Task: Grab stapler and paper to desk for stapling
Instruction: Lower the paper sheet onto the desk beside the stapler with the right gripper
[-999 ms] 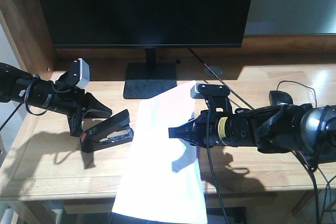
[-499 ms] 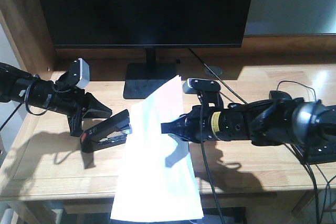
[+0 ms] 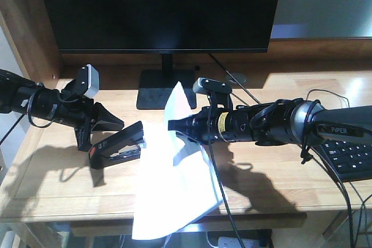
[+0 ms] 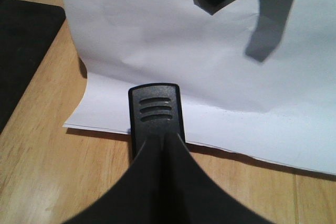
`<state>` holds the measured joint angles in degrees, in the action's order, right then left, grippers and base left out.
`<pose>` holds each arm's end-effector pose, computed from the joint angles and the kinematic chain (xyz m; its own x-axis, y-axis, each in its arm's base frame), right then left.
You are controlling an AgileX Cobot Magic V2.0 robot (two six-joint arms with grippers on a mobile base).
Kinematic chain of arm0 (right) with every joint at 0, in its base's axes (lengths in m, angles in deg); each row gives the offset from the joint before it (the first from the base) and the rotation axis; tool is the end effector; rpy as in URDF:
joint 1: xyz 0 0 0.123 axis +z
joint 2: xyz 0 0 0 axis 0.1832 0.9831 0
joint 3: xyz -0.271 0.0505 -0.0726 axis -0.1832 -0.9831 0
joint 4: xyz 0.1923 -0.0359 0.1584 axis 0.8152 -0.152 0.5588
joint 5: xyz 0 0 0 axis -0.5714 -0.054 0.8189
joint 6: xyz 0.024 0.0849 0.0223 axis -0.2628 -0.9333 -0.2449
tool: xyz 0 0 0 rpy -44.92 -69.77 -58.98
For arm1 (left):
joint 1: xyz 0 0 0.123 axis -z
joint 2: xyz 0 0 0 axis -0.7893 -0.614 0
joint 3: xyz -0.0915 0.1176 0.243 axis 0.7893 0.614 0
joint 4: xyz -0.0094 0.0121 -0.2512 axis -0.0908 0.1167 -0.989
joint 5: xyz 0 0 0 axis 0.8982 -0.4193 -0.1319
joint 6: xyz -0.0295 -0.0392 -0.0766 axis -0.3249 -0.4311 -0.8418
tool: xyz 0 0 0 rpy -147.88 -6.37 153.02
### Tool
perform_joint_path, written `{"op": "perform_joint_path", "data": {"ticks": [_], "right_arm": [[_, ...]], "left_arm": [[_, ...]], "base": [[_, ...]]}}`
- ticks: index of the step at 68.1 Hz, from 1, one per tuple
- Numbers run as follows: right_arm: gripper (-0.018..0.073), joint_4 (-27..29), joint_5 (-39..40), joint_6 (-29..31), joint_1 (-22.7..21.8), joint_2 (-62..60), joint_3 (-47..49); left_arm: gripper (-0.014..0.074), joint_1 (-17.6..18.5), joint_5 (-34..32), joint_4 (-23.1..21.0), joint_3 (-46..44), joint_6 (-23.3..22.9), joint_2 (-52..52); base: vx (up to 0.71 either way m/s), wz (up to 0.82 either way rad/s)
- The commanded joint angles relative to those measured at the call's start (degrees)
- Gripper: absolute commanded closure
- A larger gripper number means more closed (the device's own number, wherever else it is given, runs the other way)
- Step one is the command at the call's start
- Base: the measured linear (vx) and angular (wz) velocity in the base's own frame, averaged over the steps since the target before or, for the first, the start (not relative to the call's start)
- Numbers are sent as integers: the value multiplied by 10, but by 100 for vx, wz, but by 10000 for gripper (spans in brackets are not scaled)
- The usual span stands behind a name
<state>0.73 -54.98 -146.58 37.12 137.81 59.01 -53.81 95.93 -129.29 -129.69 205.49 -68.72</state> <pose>0.3534 0.2156 0.1459 -0.8078 0.0187 -0.5892 -0.3755 0.7541 0.5388 0.4029 -0.0603 0.1618 -0.1319 0.5662 -0.8136 0.9702 0.2422 0.0113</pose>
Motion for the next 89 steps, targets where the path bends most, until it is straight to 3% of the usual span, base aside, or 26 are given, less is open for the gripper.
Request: {"op": "perform_joint_path", "data": {"ticks": [1,20,37,49,70,89], "right_arm": [[561,28,44,11,0,-32,24],[561,93,40,61,-1,-49,24],[561,214,59,137,-1,-49,24],[561,265,64,166,-1,-44,24],[561,355,156,174,-1,3,24],[561,464,189,263,-1,9,24]], "left_arm": [[603,4,22,-31,-14,-5,29],[603,4,22,-31,-14,-5,29],[603,4,22,-31,-14,-5,29],[603,4,22,-31,-14,-5,29],[603,4,22,-31,-14,-5,29],[603,4,22,-31,-14,-5,29]], "base": [[0,0],[0,0],[0,0],[0,0],[0,0],[0,0]]}}
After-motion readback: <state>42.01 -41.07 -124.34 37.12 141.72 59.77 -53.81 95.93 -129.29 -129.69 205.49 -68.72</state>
